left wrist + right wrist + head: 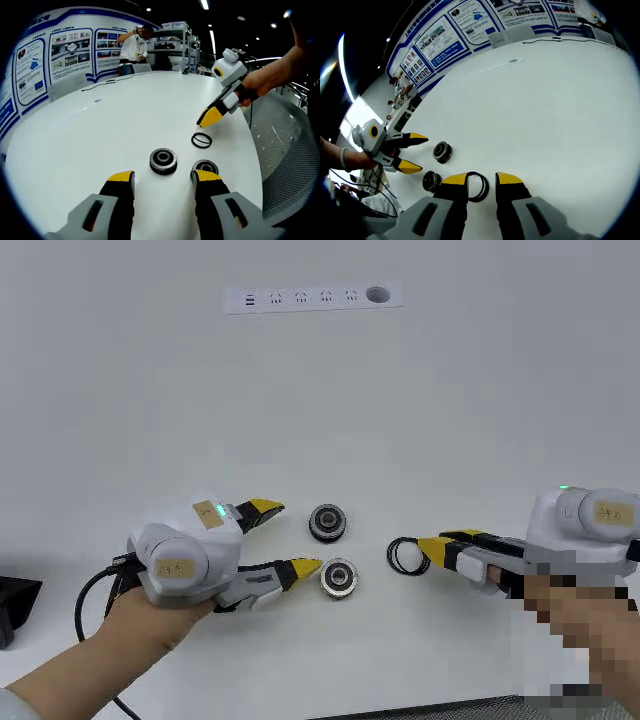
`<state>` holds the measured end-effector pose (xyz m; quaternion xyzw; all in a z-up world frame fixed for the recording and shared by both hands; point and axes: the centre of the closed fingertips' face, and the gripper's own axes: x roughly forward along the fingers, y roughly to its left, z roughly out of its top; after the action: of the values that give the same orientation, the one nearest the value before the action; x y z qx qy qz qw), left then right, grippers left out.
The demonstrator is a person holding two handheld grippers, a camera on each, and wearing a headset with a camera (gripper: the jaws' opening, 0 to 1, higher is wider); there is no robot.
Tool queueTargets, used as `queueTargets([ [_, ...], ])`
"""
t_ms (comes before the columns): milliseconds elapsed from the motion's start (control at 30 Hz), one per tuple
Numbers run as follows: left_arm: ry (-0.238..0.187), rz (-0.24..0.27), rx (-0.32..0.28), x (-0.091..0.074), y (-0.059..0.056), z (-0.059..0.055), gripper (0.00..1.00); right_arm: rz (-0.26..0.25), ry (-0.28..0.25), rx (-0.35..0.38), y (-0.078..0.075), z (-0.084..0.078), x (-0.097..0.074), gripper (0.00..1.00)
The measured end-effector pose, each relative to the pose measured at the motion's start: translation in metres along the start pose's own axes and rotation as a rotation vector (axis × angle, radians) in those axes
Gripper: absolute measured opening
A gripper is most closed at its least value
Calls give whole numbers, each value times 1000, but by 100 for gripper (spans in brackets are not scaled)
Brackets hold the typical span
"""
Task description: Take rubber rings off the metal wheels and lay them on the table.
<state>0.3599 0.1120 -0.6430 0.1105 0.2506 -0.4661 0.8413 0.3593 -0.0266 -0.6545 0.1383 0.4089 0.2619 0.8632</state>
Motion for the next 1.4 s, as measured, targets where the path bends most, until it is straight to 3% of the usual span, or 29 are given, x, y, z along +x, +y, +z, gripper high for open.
queueTargets([
  [267,-7,-6,-9,8,1,9,44,69,1,2,22,8,15,22],
  [733,-6,-27,-6,24,-3,19,27,150,15,-7,54,12,36,21],
  [1100,34,-32,12,35,-4,13,20,170,10,22,58,15,40,20],
  [1400,36,-33,26,37,-1,13,17,199,14,76,60,17,51,20],
])
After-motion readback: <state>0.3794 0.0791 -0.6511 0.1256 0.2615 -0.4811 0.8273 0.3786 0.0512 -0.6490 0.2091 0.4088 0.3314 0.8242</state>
